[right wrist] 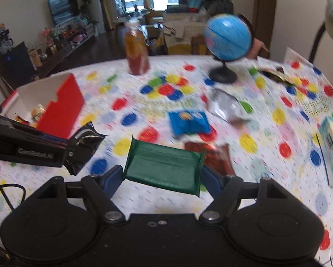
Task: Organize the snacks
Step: 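Carry both chocolate bars over the box and open both tools to drop them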
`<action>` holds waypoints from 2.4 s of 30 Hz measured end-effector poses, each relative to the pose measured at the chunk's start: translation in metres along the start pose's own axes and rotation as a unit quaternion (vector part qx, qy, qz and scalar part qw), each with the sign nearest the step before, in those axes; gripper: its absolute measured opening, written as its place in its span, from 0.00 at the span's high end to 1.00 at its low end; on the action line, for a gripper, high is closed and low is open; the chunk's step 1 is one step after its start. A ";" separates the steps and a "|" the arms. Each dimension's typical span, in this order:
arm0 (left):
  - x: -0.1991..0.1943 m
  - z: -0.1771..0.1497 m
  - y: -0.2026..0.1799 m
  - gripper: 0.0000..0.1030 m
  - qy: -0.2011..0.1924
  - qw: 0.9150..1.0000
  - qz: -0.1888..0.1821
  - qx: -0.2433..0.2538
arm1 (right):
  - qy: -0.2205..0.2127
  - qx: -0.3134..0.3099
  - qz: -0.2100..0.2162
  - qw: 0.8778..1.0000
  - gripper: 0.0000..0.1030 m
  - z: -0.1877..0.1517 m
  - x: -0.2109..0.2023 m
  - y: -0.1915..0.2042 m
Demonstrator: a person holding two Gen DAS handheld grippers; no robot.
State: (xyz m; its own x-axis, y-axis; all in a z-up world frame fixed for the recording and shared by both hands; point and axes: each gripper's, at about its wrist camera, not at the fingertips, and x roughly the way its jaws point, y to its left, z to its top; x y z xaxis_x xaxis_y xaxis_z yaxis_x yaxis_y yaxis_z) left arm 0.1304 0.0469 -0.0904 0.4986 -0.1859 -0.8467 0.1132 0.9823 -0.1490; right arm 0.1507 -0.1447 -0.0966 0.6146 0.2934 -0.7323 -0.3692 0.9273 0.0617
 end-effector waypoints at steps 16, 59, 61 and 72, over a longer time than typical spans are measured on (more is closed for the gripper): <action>-0.068 0.005 0.097 0.69 -0.055 0.996 0.040 -0.059 | -0.037 -0.090 0.056 0.994 0.26 0.058 0.003 0.118; -0.047 0.010 0.337 0.69 -0.005 0.983 0.134 -0.127 | 0.032 -0.199 0.081 0.976 0.26 0.114 0.163 0.303; -0.038 0.014 0.337 0.69 0.001 0.984 0.133 -0.120 | 0.037 -0.204 0.083 0.975 0.26 0.115 0.169 0.304; -0.005 0.021 0.334 0.69 0.044 0.986 0.125 -0.098 | 0.068 -0.213 0.084 0.971 0.26 0.107 0.188 0.305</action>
State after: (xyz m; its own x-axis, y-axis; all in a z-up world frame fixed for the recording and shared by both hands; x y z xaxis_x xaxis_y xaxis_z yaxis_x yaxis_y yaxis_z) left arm 0.1839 0.3754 -0.1255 0.4130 0.0560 -0.9090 -0.1766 0.9841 -0.0196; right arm 0.2282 0.2186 -0.1426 0.4331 0.3725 -0.8208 -0.7291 0.6802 -0.0760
